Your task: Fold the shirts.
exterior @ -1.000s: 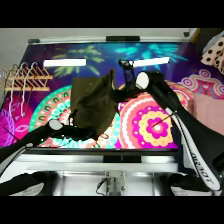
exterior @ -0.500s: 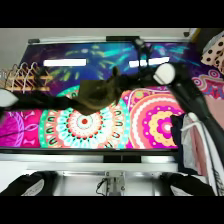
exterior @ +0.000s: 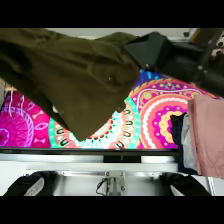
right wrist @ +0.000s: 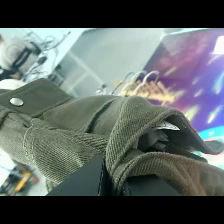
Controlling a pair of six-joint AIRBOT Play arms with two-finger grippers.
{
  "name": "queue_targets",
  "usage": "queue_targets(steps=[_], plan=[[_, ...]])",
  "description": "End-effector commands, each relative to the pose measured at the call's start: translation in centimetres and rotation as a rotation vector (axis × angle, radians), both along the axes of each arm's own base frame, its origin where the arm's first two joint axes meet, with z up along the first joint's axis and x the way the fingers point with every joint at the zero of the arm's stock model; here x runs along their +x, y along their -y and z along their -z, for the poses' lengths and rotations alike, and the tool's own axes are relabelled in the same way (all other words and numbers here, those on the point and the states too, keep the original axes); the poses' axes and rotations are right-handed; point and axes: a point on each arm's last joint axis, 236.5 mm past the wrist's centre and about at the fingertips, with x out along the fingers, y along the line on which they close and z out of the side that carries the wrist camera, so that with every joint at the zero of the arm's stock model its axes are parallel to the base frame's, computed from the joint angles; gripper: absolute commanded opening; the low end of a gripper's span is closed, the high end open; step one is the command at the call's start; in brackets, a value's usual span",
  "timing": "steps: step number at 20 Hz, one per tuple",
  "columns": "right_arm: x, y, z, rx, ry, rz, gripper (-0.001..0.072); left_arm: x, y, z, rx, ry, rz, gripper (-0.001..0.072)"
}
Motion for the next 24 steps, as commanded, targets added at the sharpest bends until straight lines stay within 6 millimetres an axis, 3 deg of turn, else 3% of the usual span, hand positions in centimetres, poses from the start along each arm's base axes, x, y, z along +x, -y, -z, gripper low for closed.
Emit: queue_targets(steps=[1, 3, 5, 8, 10, 13, 15, 17, 19, 21, 24], plan=[[-6.5, 0.2, 1.4, -0.012, -0.199, -0.104, 0.0138, -4.7, 0.0, 2.1, 0.059, -0.165, 0.031, 0.0092], [-9.4, 0.1, 4.3, -0.076, -0.376, -0.156, 0.0138, -6.9, -0.2, 5.0, 0.105, -0.314, 0.054, 0.0092], [-10.8, -0.7, 5.7, -0.086, -0.493, -0.139, 0.0138, -8.4, -0.4, 5.9, 0.098, -0.384, 0.042, 0.0092], [-10.6, -0.9, 8.9, -0.11, -0.648, 0.029, 0.0139, -8.7, -0.3, 6.7, 0.048, -0.466, 0.017, 0.0092], [-8.7, -0.1, 12.1, -0.136, -0.723, 0.186, 0.0139, -7.0, -0.4, 8.6, 0.049, -0.536, 0.014, 0.0092], [-3.8, -0.4, 15.9, -0.144, -0.742, 0.313, 0.0139, -0.8, -0.2, 13.5, 0.067, -0.62, 0.051, 0.0092], [1.5, -0.9, 17.7, -0.124, -0.705, 0.364, 0.0139, 5.1, 0.0, 17.8, 0.062, -0.657, 0.06, 0.0092], [8.1, -0.9, 19.9, -0.077, -0.644, 0.421, 0.0139, 11.4, -0.1, 22.4, 0.044, -0.698, 0.045, 0.0092], [13.6, -0.6, 22.4, -0.041, -0.584, 0.463, 0.0138, 15.9, -0.2, 27.4, 0.044, -0.749, 0.04, 0.0092], [18.1, -0.9, 25.5, -0.018, -0.525, 0.494, 0.0138, 18.5, 0.2, 32.4, 0.016, -0.838, 0.048, 0.0093], [21.9, -2.2, 29.2, 0.026, -0.467, 0.512, 0.0139, 20.8, 1.7, 36.4, -0.084, -0.904, 0.073, 0.0093]])
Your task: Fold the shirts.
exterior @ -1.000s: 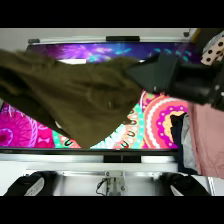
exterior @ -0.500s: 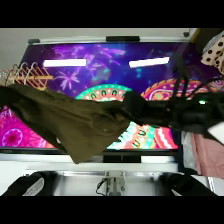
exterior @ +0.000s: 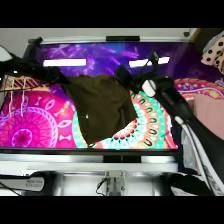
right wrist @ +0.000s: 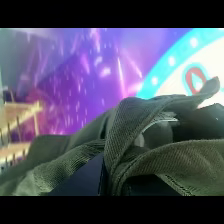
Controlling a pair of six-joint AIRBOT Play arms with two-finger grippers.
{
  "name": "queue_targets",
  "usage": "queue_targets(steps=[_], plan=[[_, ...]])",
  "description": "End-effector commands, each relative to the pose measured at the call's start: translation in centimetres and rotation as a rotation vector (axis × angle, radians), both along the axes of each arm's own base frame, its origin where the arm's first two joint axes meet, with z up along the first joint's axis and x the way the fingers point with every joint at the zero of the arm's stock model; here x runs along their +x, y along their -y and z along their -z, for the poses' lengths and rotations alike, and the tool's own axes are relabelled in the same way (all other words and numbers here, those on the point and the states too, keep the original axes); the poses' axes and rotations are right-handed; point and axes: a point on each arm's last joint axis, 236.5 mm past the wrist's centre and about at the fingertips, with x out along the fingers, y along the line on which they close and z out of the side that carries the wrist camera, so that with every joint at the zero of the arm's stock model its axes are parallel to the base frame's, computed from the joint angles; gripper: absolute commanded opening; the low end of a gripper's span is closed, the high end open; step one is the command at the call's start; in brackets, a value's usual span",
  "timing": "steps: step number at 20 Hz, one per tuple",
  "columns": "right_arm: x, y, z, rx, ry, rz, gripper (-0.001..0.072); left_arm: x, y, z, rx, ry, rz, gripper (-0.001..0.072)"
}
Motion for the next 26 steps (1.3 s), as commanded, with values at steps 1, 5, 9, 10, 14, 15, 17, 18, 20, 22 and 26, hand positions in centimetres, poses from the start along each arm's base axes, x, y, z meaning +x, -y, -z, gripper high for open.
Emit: queue_targets(steps=[1, 5, 9, 10, 14, 15, 17, 18, 20, 22, 26], plan=[[6.0, -0.7, 3.4, 0.042, 0.146, 0.053, 0.0139, 4.1, 1.2, 5.4, -0.087, -0.041, -0.047, 0.0092], [8.1, -1.0, 4.8, 0.063, 0.22, 0.073, 0.0139, 7.7, 0.7, 5.6, -0.106, 0.045, -0.16, 0.0092], [8.0, 0.9, 7.3, -0.096, 0.192, 0.01, 0.0139, 6.5, 4.0, 5.4, -0.115, 0.037, -0.096, 0.009], [7.5, 2.1, 8.8, -0.128, 0.123, 0.01, 0.0139, 5.7, 5.1, 5.8, -0.091, 0.03, -0.057, 0.009], [4.9, 5.0, 12.0, -0.244, -0.058, -0.049, 0.0138, 0.9, 5.3, 9.5, 0.196, -0.072, 0.072, 0.009], [3.9, 5.0, 12.3, -0.283, -0.075, -0.102, 0.0139, 0.0, 4.8, 9.7, 0.254, -0.089, 0.086, 0.0089], [1.6, 5.4, 12.9, -0.373, -0.127, -0.215, 0.0138, -0.5, 5.0, 7.7, 0.28, -0.046, 0.085, 0.0089], [0.5, 5.7, 13.1, -0.416, -0.149, -0.269, 0.0138, -0.8, 5.2, 6.1, 0.27, -0.021, 0.075, 0.0089], [-1.3, 6.4, 13.2, -0.484, -0.185, -0.352, 0.0139, -2.1, 5.2, 3.8, 0.265, 0.001, 0.084, 0.0089], [-3.2, 7.0, 13.8, -0.508, -0.262, -0.391, 0.0138, -4.7, 5.6, 3.9, 0.27, -0.035, 0.109, 0.0089], [-7.1, 8.2, 15.2, -0.585, -0.388, -0.544, 0.0138, -12.1, 5.5, 9.3, 0.298, -0.189, 0.14, 0.0089]])
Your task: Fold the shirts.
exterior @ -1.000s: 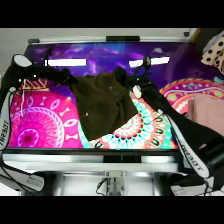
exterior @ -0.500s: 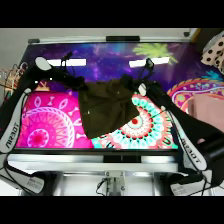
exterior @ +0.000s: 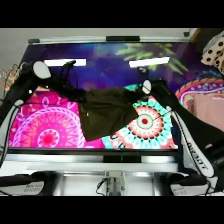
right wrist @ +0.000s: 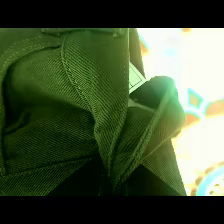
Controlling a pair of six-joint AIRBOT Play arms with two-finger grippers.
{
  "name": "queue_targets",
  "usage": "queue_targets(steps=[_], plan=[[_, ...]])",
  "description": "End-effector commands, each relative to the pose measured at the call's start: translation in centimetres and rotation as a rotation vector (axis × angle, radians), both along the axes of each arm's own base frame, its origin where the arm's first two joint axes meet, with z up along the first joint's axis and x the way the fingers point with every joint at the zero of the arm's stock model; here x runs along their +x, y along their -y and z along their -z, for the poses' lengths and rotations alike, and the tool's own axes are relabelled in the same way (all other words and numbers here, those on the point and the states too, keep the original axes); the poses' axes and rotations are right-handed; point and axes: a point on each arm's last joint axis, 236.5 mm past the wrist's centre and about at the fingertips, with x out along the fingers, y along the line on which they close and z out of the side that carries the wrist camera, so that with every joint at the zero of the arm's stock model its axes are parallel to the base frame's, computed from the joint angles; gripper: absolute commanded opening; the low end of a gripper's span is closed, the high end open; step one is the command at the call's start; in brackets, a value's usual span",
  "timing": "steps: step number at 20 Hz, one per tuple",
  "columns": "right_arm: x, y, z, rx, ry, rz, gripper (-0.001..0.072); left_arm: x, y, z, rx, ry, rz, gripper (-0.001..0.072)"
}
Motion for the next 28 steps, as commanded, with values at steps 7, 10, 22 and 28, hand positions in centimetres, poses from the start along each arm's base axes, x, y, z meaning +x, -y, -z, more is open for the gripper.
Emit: queue_targets(steps=[7, 10, 22, 28], plan=[[-8.7, 1.5, 0.8, -0.102, -0.291, -0.327, 0.0139, -12.6, 2.4, 5.6, 0.019, -0.117, 0.082, 0.0089], [-8.1, 2.1, 1.0, -0.133, -0.263, -0.326, 0.0139, -14.6, 3.7, 7.6, 0.031, -0.13, 0.123, 0.009], [-4.7, 0.7, -6.9, 0.046, -0.1, -0.441, 0.07, -17.6, 4.0, 5.7, 0.029, -0.219, 0.19, 0.0632], [1.4, 5.9, -2.1, 0.156, -0.136, -0.238, 0.0698, -10.2, -5.5, 0.2, 0.2, 0.054, 0.043, 0.0632]])
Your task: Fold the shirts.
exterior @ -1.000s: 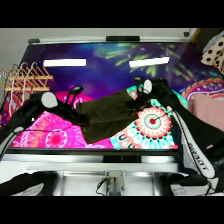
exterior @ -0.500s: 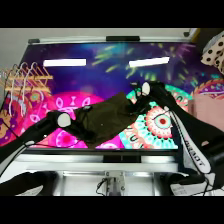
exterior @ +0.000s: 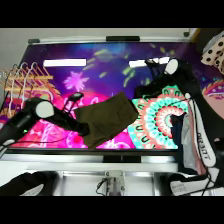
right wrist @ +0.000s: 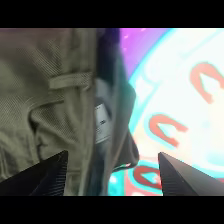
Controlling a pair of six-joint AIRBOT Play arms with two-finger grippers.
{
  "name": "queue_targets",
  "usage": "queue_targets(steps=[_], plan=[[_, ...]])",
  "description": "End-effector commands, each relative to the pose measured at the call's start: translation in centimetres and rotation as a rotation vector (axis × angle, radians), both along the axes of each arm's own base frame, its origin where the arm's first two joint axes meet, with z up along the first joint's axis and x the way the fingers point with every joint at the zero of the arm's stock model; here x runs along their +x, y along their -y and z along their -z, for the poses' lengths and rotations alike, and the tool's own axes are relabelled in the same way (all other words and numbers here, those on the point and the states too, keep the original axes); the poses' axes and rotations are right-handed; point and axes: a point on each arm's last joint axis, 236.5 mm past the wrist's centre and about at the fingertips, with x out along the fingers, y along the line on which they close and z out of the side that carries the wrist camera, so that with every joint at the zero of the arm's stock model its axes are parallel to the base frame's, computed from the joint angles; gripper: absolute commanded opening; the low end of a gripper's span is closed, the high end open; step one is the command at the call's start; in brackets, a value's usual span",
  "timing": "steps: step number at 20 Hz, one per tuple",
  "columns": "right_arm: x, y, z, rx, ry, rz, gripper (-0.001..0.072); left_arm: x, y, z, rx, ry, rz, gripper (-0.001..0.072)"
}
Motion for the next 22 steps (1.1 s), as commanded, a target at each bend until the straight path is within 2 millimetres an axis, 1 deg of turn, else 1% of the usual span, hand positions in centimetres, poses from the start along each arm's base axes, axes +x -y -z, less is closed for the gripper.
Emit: queue_targets(steps=[1, 2, 3, 4, 6, 7, 10, 16, 18, 19, 20, 22], plan=[[1.8, 1.2, 4.0, 0.051, -0.058, 0.019, 0.0698, 2.6, -6.5, -1.8, 0.112, 0.066, -0.111, 0.0631], [1.6, 0.4, 5.3, 0.071, -0.078, -0.016, 0.0699, 2.6, -7.6, -1.7, 0.12, 0.044, -0.146, 0.0631], [1.3, -0.9, 6.2, 0.107, -0.087, -0.062, 0.0699, 2.5, -8.4, -1.6, 0.126, 0.026, -0.173, 0.0626], [1.3, -2.0, 6.7, 0.141, -0.084, -0.095, 0.0699, 2.6, -8.9, -1.6, 0.128, 0.015, -0.201, 0.0606], [1.2, -4.0, 7.4, 0.198, -0.09, -0.121, 0.0699, 2.7, -9.3, -1.6, 0.128, 0.01, -0.227, 0.0606], [1.0, -4.5, 7.9, 0.214, -0.106, -0.121, 0.0699, 2.7, -9.3, -1.6, 0.128, 0.008, -0.231, 0.0606], [0.3, -5.5, 9.1, 0.22, -0.142, -0.136, 0.0699, 2.7, -9.2, -1.6, 0.127, 0.003, -0.246, 0.0606], [-0.7, -6.9, 9.5, 0.206, -0.16, -0.166, 0.0698, 2.7, -9.2, -1.6, 0.126, 0.004, -0.246, 0.0606], [-1.8, -6.9, 10.7, 0.149, -0.202, -0.179, 0.069, 2.7, -9.2, -1.6, 0.126, 0.004, -0.246, 0.0606], [-2.5, -6.7, 11.6, 0.1, -0.219, -0.21, 0.069, 2.7, -9.2, -1.6, 0.126, 0.004, -0.246, 0.0606], [-3.3, -6.5, 12.4, 0.056, -0.238, -0.239, 0.0677, 2.7, -9.2, -1.6, 0.126, 0.003, -0.246, 0.0605], [-4.2, -6.5, 13.4, -0.006, -0.251, -0.284, 0.0453, 2.7, -9.2, -1.6, 0.126, 0.003, -0.246, 0.0606]])
